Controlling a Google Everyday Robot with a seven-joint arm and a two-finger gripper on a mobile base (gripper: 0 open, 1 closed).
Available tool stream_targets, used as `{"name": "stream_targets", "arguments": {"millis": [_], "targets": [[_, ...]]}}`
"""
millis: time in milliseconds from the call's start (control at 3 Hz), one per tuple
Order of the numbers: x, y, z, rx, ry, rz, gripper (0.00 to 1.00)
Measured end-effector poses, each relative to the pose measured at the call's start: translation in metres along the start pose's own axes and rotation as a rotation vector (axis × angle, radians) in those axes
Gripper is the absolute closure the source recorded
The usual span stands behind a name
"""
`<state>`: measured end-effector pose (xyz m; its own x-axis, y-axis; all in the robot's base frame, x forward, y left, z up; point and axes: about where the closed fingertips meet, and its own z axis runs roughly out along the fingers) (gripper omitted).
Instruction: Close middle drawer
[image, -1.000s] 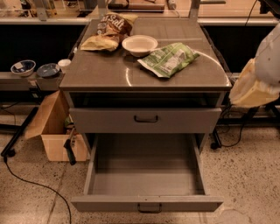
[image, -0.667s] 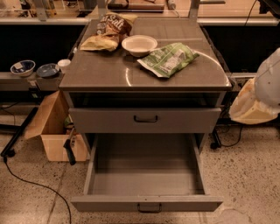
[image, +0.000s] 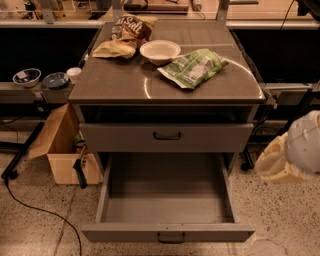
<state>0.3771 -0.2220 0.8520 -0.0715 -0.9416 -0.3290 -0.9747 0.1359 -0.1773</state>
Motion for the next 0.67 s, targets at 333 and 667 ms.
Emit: {"name": "stream_targets", "arguments": {"millis": [333,667], "targets": [[0.009,0.030,0.037,-0.060,-0.005,-0.016,1.00],[0.014,0.044,0.064,-0.087,0.031,-0.007,1.00]]}}
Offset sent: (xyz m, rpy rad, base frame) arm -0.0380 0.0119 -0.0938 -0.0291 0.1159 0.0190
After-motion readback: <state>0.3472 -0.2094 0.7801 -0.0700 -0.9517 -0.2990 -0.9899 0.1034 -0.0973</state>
